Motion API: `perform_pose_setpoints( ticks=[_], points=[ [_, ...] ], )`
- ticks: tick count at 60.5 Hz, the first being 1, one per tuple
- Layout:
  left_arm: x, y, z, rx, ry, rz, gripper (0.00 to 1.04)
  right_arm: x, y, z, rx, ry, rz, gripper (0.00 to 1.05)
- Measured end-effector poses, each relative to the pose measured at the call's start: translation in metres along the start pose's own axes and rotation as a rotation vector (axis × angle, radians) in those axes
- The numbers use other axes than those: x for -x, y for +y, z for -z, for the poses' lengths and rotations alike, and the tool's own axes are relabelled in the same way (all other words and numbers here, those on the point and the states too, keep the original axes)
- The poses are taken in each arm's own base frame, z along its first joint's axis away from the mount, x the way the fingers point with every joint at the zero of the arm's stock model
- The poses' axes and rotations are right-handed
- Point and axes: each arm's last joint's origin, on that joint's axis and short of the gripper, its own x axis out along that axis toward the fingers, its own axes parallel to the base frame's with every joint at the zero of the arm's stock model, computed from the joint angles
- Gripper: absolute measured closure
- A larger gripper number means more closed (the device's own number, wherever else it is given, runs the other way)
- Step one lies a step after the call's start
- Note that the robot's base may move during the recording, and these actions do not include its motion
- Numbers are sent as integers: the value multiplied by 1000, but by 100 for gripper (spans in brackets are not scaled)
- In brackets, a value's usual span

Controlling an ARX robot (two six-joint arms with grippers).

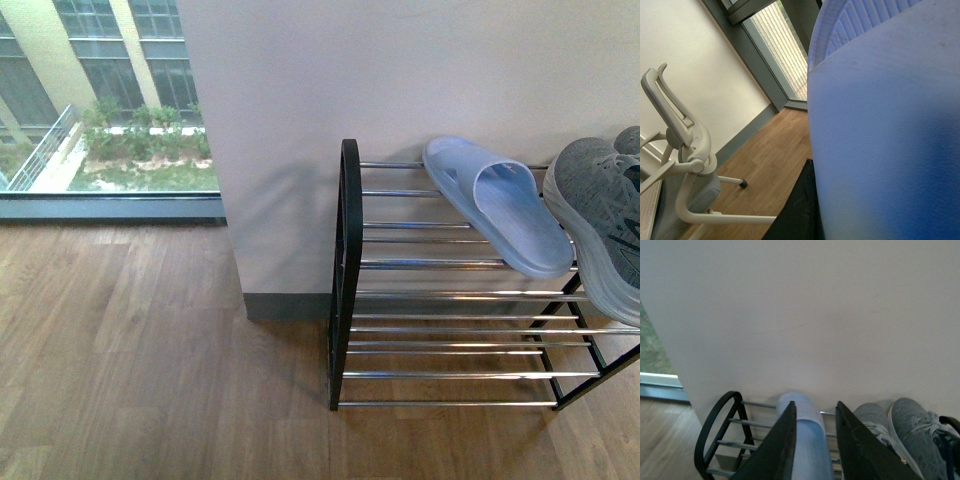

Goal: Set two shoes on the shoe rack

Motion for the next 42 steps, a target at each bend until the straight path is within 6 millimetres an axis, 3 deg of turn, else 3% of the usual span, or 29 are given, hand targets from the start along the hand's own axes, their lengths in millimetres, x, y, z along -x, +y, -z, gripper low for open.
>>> perform_pose_setpoints(
  ticks=[7,42],
  points=[
    [0,0,0,0,0,0,103,11,7,6,1,-1,2,103],
    [0,0,0,0,0,0,103,55,32,25,-2,0,-11,103]
  ],
)
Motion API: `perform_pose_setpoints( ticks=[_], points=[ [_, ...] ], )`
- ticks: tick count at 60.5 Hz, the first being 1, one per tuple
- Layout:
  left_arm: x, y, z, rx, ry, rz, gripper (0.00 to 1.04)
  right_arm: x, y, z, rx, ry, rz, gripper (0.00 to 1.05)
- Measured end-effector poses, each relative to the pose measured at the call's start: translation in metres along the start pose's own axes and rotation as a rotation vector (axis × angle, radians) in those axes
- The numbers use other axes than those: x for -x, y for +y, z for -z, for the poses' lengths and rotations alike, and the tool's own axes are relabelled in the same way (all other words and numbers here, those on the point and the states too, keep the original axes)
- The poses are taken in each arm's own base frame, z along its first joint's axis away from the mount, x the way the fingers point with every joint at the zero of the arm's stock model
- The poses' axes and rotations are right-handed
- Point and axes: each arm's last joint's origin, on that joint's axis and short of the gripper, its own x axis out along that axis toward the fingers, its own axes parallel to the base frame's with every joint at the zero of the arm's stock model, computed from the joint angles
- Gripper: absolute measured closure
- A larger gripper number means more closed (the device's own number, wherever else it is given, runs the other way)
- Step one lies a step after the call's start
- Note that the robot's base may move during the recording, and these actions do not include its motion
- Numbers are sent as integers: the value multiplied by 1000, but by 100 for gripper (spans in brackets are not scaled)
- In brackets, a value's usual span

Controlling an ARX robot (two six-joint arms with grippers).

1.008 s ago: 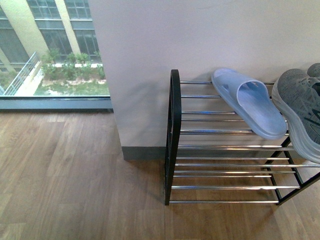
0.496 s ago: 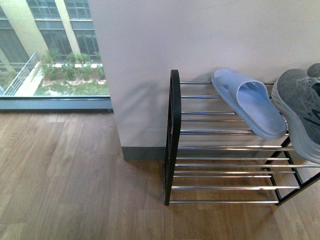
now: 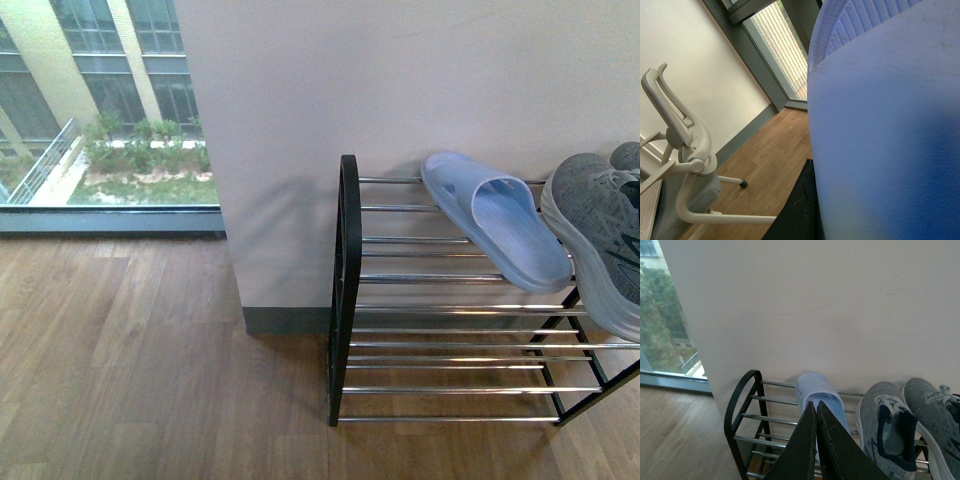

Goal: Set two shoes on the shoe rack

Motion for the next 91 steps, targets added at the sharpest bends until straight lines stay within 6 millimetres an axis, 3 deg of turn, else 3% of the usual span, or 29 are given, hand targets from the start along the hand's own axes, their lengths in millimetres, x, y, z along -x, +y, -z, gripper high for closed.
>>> perform_pose_setpoints(
  ticks=[12,91],
  points=[
    [0,0,0,0,0,0,103,9,0,8,0,-11,4,103],
    [0,0,0,0,0,0,103,47,1,7,0,0,6,103]
  ],
)
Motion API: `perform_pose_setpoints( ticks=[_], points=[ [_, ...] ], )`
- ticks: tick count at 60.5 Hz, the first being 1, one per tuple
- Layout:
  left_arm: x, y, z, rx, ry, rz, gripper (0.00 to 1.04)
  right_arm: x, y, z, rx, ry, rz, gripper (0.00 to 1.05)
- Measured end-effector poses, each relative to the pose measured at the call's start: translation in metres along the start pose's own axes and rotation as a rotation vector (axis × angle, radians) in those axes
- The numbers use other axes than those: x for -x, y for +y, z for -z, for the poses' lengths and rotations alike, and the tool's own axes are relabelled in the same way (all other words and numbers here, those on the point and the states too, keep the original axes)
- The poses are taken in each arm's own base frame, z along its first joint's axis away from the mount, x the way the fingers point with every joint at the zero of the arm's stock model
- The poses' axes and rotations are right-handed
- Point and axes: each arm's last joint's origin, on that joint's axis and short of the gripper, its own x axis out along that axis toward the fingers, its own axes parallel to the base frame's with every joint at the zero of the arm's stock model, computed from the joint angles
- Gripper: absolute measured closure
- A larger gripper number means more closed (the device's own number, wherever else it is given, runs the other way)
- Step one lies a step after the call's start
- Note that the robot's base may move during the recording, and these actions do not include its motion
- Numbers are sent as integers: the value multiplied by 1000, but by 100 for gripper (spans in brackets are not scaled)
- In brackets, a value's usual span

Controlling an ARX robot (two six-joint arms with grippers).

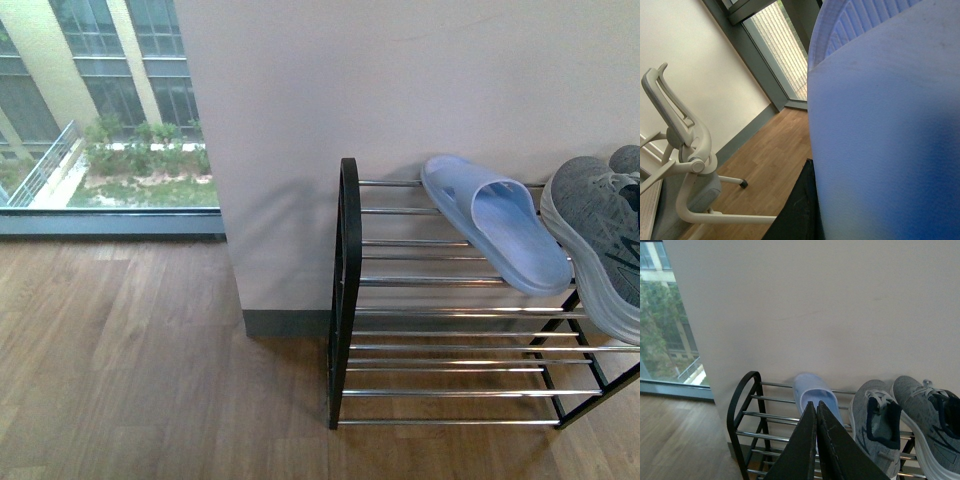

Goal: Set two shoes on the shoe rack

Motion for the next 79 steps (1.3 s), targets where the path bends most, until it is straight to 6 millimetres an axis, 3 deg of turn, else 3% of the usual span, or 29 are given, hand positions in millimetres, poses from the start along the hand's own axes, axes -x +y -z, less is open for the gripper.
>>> perform_pose_setpoints(
  ticks=[16,51,59,61,64,67,70,76,79],
  points=[
    [0,0,0,0,0,0,103,6,0,-1,0,-28,1,103],
    [0,0,0,2,0,-2,103,6,0,-1,0,-29,-4,8],
    [0,0,0,2,0,-2,103,6,0,-1,-1,-29,-2,9],
    [-1,0,0,32,3,43,103,6,0,-1,-1,-28,-4,9],
    [-4,-2,0,106,43,264,103,6,0,-1,-2,-28,4,9],
    [-9,-14,-14,316,123,492,103,6,0,-1,-4,-26,5,9],
    [-14,-25,-27,423,176,590,103,6,0,-1,-4,-27,6,9],
    [-28,-66,-60,543,346,786,103,6,0,-1,-3,-26,1,9],
    [-34,-89,-72,515,409,849,103,6,0,-1,-3,-26,1,9]
  ],
)
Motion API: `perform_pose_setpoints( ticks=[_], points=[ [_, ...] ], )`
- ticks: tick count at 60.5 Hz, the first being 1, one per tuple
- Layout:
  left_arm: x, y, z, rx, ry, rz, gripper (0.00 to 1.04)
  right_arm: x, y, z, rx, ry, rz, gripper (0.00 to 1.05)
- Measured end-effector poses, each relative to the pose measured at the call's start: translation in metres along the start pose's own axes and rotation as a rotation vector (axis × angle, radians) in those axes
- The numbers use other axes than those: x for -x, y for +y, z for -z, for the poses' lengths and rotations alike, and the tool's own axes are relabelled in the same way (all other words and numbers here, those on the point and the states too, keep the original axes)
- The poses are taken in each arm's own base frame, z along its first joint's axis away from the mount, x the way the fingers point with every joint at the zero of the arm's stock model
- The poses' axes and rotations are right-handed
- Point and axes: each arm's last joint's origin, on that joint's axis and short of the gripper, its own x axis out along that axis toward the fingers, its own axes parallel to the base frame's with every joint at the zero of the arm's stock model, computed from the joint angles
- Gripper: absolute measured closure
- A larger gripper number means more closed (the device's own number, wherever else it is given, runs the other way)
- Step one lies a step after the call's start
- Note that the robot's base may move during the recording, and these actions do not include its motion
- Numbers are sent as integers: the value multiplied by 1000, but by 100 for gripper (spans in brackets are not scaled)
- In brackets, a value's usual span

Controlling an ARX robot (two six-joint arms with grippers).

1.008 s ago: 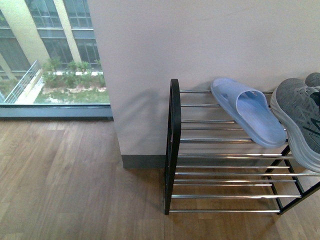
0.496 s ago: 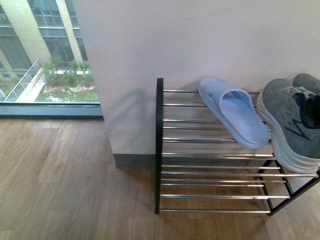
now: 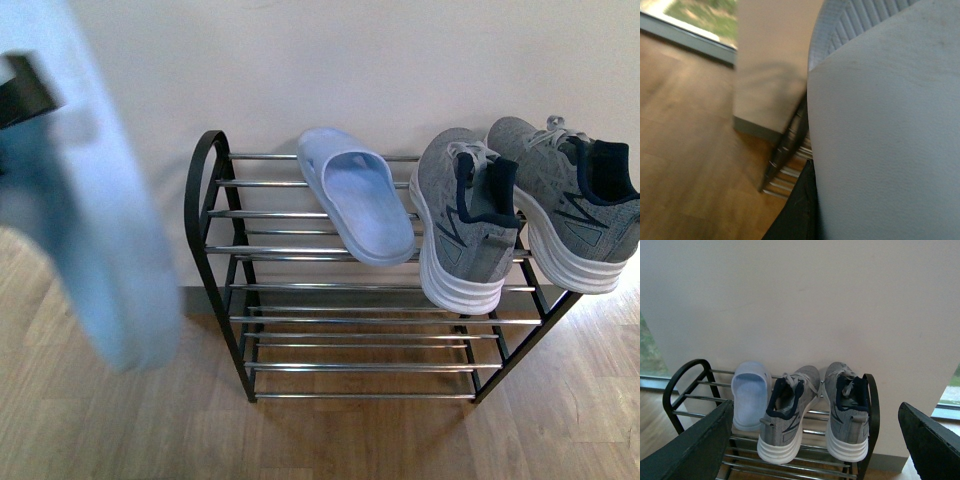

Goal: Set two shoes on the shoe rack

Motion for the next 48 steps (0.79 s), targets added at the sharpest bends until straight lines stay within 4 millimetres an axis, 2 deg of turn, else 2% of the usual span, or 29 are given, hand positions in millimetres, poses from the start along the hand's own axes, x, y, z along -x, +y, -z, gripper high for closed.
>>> perform_pose_setpoints(
  ticks=[8,20,34,48],
  points=[
    [-42,-25,-4,-59,138,14,103,0,0,0,0,0,0,9],
    [-92,-45,-9,-201,239,-9,103,0,0,0,0,0,0,9],
    [-128,-54,-27,-289,264,-2,103,0,0,0,0,0,0,9],
    [-158,-48,-39,-412,294,-34,103,0,0,0,0,0,0,9]
  ],
)
